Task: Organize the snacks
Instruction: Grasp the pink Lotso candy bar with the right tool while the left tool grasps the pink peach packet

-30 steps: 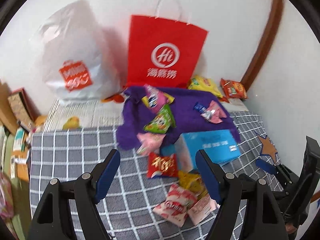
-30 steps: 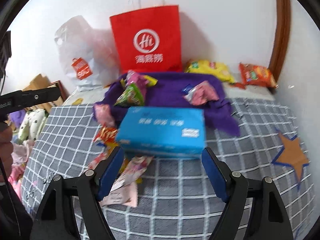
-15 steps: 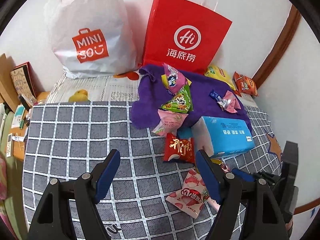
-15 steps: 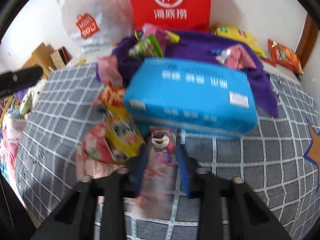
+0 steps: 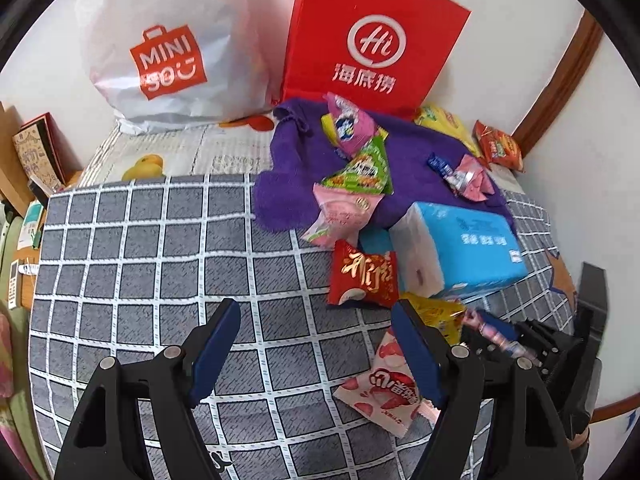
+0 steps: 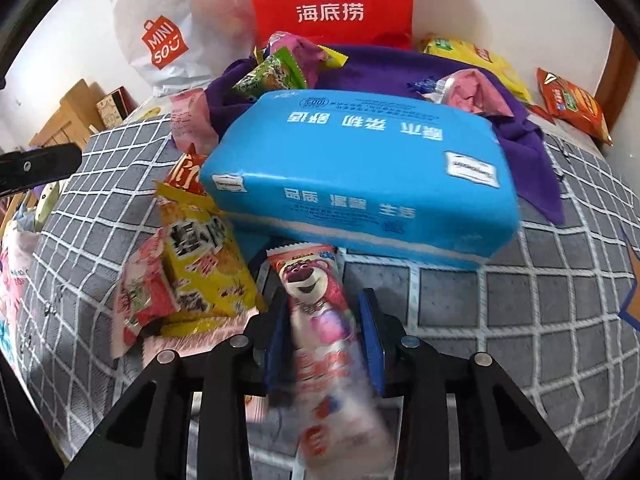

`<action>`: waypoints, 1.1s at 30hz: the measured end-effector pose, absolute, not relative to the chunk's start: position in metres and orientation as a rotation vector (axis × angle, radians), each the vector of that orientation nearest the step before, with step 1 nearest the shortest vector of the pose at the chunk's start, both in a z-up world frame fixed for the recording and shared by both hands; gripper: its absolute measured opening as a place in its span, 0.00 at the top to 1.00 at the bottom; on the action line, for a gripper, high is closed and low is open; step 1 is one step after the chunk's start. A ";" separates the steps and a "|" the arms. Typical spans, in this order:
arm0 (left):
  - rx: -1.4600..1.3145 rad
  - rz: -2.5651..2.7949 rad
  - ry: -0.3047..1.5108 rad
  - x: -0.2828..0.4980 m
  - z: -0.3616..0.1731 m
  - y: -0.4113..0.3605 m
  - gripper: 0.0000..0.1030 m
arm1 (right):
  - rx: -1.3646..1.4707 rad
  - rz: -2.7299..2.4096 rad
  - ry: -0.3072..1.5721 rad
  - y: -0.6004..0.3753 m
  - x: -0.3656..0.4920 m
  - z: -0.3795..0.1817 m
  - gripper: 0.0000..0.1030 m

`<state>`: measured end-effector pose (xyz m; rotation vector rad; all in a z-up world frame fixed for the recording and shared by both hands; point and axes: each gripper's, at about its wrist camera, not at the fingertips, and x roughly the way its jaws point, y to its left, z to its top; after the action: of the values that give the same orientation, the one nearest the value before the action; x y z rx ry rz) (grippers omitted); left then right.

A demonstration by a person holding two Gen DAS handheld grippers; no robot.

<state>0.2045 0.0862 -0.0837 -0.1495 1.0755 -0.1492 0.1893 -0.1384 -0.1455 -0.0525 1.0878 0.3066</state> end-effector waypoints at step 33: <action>-0.074 -0.048 1.066 0.287 -0.140 0.034 0.59 | -0.031 0.143 0.974 -0.223 0.174 -0.152 0.72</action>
<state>0.2870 0.0339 -0.1398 -0.0740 1.0660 -0.0484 0.1743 -0.2235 -0.1519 -0.0311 0.9737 0.1431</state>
